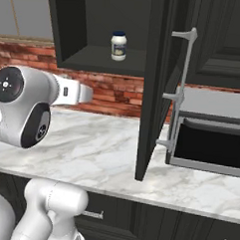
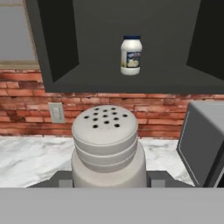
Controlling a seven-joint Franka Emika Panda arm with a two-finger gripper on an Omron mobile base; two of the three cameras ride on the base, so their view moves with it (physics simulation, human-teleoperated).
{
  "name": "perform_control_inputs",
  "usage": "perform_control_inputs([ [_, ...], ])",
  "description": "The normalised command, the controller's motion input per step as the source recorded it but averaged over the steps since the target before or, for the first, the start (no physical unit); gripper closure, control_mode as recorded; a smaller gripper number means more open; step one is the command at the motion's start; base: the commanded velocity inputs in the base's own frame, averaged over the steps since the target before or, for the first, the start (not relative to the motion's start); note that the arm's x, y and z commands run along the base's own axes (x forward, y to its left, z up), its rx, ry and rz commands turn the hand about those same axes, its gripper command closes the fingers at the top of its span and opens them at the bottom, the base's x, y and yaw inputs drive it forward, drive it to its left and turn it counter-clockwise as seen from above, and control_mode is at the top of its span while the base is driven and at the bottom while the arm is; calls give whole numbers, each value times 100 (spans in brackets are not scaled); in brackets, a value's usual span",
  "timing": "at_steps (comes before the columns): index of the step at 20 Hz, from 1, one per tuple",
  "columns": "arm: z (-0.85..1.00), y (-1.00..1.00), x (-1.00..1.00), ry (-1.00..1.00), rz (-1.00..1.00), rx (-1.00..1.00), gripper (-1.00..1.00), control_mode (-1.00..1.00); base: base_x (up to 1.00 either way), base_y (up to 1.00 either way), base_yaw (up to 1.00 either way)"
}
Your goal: Take 2 condiments from the cabinet and move them on the counter near the stove.Make sure the condiments are lined up with each other, next to each other.
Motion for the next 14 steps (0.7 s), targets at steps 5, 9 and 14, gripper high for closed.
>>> perform_control_inputs([
  [5,-4,0,-30,0,0,0,100,-100,0,0,0],
  [9,-1,0,-41,-1,-2,0,100,-100,0,0,0],
  [14,0,0,-23,0,-4,0,100,100,-10,0,-2],
])
